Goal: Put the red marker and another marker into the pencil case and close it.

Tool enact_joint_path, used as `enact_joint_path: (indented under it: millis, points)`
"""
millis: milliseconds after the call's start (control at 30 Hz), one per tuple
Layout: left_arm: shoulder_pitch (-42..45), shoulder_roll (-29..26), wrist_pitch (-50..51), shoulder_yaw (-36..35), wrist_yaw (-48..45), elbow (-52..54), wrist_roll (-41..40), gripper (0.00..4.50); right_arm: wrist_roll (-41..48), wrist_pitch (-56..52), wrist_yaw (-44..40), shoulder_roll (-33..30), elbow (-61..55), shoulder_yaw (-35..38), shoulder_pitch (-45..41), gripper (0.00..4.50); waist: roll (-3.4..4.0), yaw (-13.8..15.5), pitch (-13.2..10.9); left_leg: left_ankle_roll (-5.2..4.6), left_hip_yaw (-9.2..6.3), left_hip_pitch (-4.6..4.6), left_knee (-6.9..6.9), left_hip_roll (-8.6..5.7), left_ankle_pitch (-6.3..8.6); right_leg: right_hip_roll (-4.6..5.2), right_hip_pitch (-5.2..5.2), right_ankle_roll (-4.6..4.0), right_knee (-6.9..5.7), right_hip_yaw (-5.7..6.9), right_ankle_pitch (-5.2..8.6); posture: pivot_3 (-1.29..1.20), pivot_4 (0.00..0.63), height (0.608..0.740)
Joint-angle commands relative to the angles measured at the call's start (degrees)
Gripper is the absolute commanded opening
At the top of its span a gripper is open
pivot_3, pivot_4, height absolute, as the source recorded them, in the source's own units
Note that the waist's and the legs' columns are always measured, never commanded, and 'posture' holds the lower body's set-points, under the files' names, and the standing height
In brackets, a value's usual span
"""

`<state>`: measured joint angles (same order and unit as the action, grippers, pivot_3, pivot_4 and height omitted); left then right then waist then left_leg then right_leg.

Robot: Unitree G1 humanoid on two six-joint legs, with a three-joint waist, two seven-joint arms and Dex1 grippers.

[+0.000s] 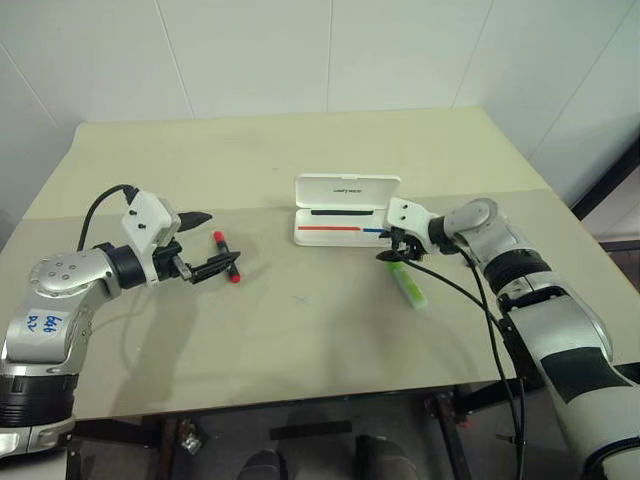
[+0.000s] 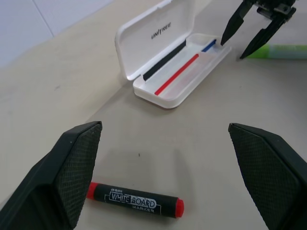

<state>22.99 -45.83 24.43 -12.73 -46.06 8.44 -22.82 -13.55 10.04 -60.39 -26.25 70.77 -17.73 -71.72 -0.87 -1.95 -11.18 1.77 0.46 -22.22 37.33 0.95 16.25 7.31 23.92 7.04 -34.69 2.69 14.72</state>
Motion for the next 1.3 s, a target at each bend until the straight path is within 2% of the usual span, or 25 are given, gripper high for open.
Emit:
enact_joint_path:
  millis: [33, 433, 533, 700, 733, 1067, 1233, 1300]
  points:
    - [-0.68, -0.06, 0.24, -2.32, 0.82, 2.65, -1.21, 4.50, -1.20, 0.97, 1.32, 0.83, 1.21, 0.38, -2.26, 2.53, 0.00, 0.01, 0.00, 0.00, 0.00, 0.00, 0.00, 0.00, 0.00, 0.00, 0.00, 0.00, 0.00, -0.01, 0.00, 0.00, 0.150, 0.740]
    - [-3.06, 0.11, 1.81, -4.11, 3.00, 6.08, -2.77, 4.50, -6.99, -1.32, 5.36, 4.25, 4.79, -1.08, -4.81, 2.53, 0.00, -0.40, 0.00, 0.02, 0.02, 0.04, 0.01, 0.00, -0.01, 0.00, 0.00, 0.00, -0.08, -0.05, 0.00, 0.00, 0.150, 0.740]
    - [-3.07, 0.15, 1.92, -4.20, 3.33, 6.41, -2.90, 4.50, -8.50, -2.27, 5.87, 5.05, 5.34, -1.54, -5.34, 1.97, -0.01, -0.40, 0.00, 0.04, -0.01, 0.06, 0.04, 0.00, -0.03, -0.01, 0.00, 0.00, -0.17, -0.05, 0.00, 0.00, 0.150, 0.740]
    - [-2.41, 0.16, 2.09, -4.32, 3.66, 6.90, -3.22, 4.50, -9.68, -3.74, 5.56, 6.49, 5.95, -1.72, -6.53, 0.17, 0.00, -0.43, 0.01, 0.03, -0.03, 0.11, 0.05, 0.00, -0.03, -0.01, 0.00, -0.01, -0.27, -0.07, 0.00, 0.00, 0.150, 0.740]
    - [-2.47, 0.16, 2.10, -4.38, 3.73, 7.08, -3.28, 4.50, -9.75, -3.85, 5.56, 6.70, 5.98, -1.65, -6.67, 0.03, -0.01, -0.59, 0.01, 0.04, -0.03, 0.11, 0.04, 0.00, -0.03, -0.02, 0.00, -0.01, -0.26, -0.07, 0.00, 0.00, 0.150, 0.740]
    - [-2.73, 0.42, 1.85, -4.63, 4.83, 7.88, -3.80, 4.50, -9.22, -2.62, 7.14, 7.80, 5.55, -0.51, -6.92, 0.03, -0.01, -1.29, 0.01, 0.05, -0.01, 0.11, 0.00, 0.00, -0.03, -0.01, 0.00, -0.01, -0.21, -0.08, 0.00, 0.00, 0.150, 0.740]
    - [-1.53, 0.48, 1.68, -3.74, 4.34, 7.12, -3.87, 4.50, -8.19, -2.90, 7.42, 8.33, 4.70, 0.82, -10.24, 0.03, 0.00, -1.35, 0.00, 0.06, -0.01, 0.10, -0.04, 0.01, -0.04, -0.02, 0.05, -0.01, -0.23, -0.08, 0.00, 0.00, 0.150, 0.740]
    - [-1.19, 0.43, 1.64, -3.45, 3.99, 6.74, -3.87, 4.50, -6.50, -3.34, 4.76, 8.54, 4.35, 2.43, -11.49, 0.03, 0.00, -1.30, 0.00, 0.09, 0.02, 0.02, -0.06, 0.01, -0.06, -0.01, 0.16, -0.01, -0.25, -0.10, 0.00, 0.00, 0.150, 0.740]
